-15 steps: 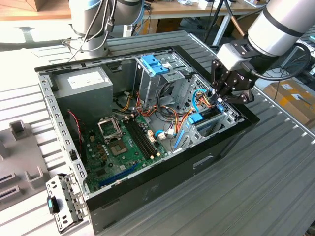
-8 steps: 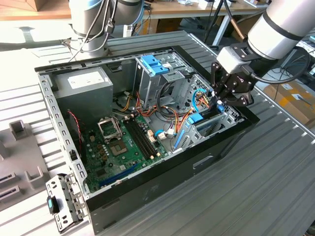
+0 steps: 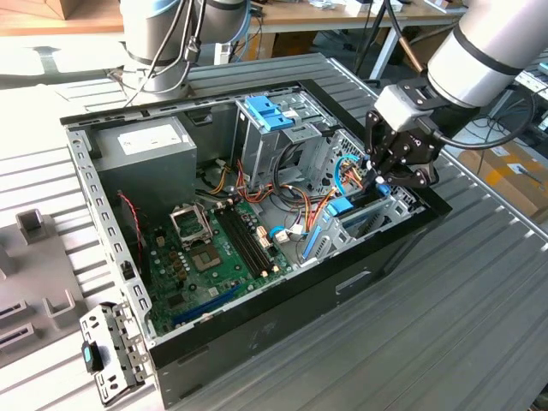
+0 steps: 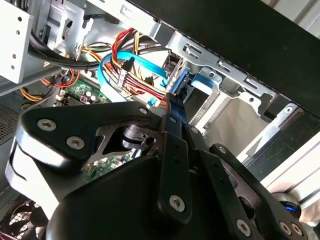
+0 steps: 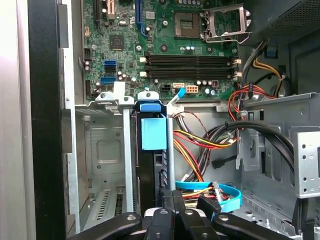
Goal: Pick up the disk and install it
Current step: 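Insert the first disk wire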
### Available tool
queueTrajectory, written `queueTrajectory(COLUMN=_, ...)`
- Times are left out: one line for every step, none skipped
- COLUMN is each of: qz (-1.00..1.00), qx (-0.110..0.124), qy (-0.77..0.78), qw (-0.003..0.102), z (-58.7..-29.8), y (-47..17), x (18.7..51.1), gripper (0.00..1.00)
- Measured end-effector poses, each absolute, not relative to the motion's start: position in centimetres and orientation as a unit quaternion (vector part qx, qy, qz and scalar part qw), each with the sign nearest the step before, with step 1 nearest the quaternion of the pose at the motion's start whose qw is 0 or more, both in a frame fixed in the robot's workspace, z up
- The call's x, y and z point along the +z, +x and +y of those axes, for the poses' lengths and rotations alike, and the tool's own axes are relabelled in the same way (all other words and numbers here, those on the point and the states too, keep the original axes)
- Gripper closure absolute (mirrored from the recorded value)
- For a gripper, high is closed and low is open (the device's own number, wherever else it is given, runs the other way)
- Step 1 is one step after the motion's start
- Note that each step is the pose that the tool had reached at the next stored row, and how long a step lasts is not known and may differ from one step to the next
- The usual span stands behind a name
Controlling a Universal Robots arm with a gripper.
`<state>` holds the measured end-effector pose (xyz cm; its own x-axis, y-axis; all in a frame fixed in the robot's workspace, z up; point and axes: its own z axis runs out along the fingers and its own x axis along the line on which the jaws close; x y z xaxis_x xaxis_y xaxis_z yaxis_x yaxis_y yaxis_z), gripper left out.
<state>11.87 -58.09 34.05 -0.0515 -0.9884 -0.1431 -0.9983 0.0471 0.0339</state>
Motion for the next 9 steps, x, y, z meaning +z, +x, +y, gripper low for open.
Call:
queueTrajectory(qz=0.722, qx=0.062, qy=-0.687, qw=0.040, z=-58.1, y=11.9, x=34.1, gripper=0.89)
queueTrajectory(qz=0.722, qx=0.062, qy=-0.687, qw=0.040, z=-58.1, y=11.9, x=34.2, gripper=0.89)
queueTrajectory(qz=0.722, qx=0.063, qy=-0.687, qw=0.041, z=-58.1, y=11.9, x=34.4, gripper=0.89)
queueTrajectory(qz=0.722, qx=0.062, qy=-0.688, qw=0.040, z=-58.1, y=11.9, x=35.1, gripper=0.89)
queueTrajectory(qz=0.722, qx=0.062, qy=-0.688, qw=0.040, z=-58.1, y=11.9, x=35.5, gripper=0.89)
queueTrajectory(qz=0.722, qx=0.062, qy=-0.688, qw=0.040, z=-58.1, y=12.0, x=35.7, gripper=0.89)
queueTrajectory(qz=0.722, qx=0.062, qy=-0.688, qw=0.041, z=-58.1, y=12.1, x=35.9, gripper=0.89)
queueTrajectory(qz=0.722, qx=0.062, qy=-0.688, qw=0.041, z=-58.1, y=12.2, x=36.0, gripper=0.89)
queueTrajectory(qz=0.722, qx=0.062, qy=-0.687, qw=0.041, z=-58.1, y=12.3, x=36.0, gripper=0.89)
